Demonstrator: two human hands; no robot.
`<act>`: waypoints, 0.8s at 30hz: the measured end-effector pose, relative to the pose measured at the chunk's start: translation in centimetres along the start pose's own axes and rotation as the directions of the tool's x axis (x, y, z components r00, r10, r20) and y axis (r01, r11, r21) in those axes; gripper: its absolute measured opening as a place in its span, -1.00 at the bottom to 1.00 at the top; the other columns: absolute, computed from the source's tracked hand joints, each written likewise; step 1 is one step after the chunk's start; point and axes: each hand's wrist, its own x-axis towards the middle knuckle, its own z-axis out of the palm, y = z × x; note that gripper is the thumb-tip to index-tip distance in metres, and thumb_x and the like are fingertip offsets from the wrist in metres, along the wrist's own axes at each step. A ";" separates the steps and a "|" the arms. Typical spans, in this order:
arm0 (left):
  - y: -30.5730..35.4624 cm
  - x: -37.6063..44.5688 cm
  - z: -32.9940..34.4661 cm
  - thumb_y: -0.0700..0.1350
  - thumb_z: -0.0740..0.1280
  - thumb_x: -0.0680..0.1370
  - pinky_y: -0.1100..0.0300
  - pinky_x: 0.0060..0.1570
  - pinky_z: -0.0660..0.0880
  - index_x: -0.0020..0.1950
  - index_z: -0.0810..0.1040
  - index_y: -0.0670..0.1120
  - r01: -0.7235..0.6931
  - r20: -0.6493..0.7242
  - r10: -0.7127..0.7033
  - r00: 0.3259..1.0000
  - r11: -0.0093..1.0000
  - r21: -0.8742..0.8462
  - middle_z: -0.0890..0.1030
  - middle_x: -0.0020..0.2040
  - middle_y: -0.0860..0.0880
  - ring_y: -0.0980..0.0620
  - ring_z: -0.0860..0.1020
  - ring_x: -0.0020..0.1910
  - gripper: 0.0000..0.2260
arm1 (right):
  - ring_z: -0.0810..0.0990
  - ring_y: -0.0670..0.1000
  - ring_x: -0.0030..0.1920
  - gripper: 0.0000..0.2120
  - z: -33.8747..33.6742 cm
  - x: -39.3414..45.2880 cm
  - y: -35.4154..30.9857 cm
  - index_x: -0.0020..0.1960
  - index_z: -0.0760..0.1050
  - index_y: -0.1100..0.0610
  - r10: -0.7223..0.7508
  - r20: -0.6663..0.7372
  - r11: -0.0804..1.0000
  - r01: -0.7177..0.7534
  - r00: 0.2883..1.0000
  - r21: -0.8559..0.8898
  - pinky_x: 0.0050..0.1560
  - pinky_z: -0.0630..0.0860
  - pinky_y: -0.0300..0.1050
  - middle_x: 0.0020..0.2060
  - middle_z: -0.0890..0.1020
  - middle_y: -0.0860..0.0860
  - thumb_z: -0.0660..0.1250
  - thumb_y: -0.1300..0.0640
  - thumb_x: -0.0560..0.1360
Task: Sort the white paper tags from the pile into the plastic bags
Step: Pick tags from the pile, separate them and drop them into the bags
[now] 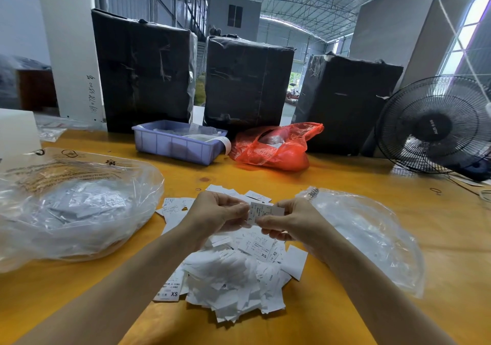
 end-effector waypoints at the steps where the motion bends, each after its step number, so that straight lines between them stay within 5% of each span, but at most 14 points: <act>1: 0.0 -0.1 0.0 -0.27 0.42 0.43 0.30 -0.39 0.56 -0.14 0.62 -0.22 0.000 0.008 0.000 1.000 1.000 0.003 0.70 -0.27 -0.14 0.00 0.67 -0.35 -0.96 | 0.57 -0.10 -0.40 -0.92 0.0 0.0 0.0 -0.18 0.60 0.19 0.005 -0.005 1.000 -0.005 1.000 0.007 -0.33 0.48 -0.26 -0.43 0.65 0.01 0.49 0.21 0.39; 11: -0.2 -0.1 0.3 -0.26 0.43 0.42 0.29 -0.39 0.56 -0.16 0.62 -0.24 -0.007 0.027 0.006 1.000 0.999 0.043 0.69 -0.30 -0.14 -0.01 0.67 -0.35 -0.95 | 0.59 -0.06 -0.41 -0.86 0.0 -0.1 0.0 -0.14 0.59 0.26 0.092 0.071 0.995 -0.095 0.993 0.028 -0.32 0.50 -0.23 -0.39 0.66 0.07 0.49 0.22 0.38; 24: -0.6 -0.1 0.7 -0.26 0.44 0.43 0.26 -0.34 0.58 -0.21 0.63 -0.22 -0.032 0.031 0.029 0.999 0.992 0.119 0.68 -0.34 -0.14 -0.02 0.68 -0.31 -0.96 | 0.55 -0.09 -0.42 -0.83 0.2 -0.3 -0.3 -0.14 0.59 0.26 0.100 0.147 0.985 -0.077 0.984 -0.152 -0.36 0.47 -0.29 -0.45 0.61 0.02 0.52 0.20 0.36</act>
